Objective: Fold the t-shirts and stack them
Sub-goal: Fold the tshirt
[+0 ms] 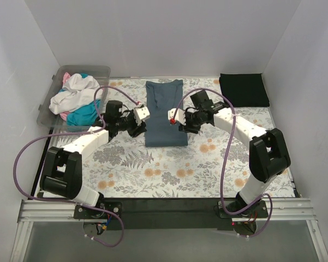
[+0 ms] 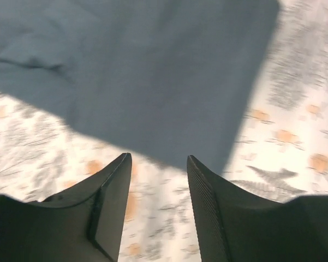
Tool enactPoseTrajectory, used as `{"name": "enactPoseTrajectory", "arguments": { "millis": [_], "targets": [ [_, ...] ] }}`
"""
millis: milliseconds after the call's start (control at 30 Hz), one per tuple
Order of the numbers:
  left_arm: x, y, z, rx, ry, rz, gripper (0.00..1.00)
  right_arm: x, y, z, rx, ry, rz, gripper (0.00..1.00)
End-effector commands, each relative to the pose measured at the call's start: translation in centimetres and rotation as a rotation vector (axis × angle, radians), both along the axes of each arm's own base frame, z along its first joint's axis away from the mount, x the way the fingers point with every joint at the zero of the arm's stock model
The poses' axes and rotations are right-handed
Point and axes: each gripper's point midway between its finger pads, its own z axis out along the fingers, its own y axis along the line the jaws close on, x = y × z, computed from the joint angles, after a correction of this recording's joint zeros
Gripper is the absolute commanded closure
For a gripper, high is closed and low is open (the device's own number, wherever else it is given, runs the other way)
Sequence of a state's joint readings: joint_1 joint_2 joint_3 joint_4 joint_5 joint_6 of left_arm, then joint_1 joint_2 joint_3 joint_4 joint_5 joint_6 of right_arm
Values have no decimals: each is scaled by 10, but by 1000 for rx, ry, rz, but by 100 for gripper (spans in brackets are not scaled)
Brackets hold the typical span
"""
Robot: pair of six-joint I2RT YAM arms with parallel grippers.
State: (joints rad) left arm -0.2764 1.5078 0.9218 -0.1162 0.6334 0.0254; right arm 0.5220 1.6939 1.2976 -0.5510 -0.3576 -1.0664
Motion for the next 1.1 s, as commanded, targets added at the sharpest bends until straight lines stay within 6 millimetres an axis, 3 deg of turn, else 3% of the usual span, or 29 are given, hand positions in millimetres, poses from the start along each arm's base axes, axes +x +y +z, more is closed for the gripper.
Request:
{"name": "enactPoseTrajectory", "arguments": {
  "millis": [0, 200, 600, 767, 833, 900, 933, 1000, 1067],
  "targets": [
    [-32, -13, -18, 5, 37, -65, 55, -27, 8, -20, 0, 85, 17, 52],
    [-52, -22, -46, 49, 5, -130, 48, -46, 8, -58, -48, 86, 45, 53],
    [-62, -29, -87, 141, -53, -204, 47, -49, 7, -95, -102, 77, 38, 53],
    [-60, -21, -109, 205, -37, -203, 58, -51, 2, -110, -131, 96, 30, 62],
    [-60, -21, -110, 207, -35, -203, 65, -52, 0, -113, -141, 99, 25, 72],
    [-62, -20, -109, 202, -24, -197, 78, -54, -3, -114, -147, 103, 20, 92],
    [-62, -21, -106, 201, -24, -196, 83, -54, -3, -113, -148, 103, 15, 99],
    [-63, -20, -100, 194, 3, -178, 96, -50, -3, -102, -154, 101, 3, 99],
    [-58, -23, -78, 172, -26, -170, 100, -48, -1, -88, -138, 101, -3, 99]
  ]
}}
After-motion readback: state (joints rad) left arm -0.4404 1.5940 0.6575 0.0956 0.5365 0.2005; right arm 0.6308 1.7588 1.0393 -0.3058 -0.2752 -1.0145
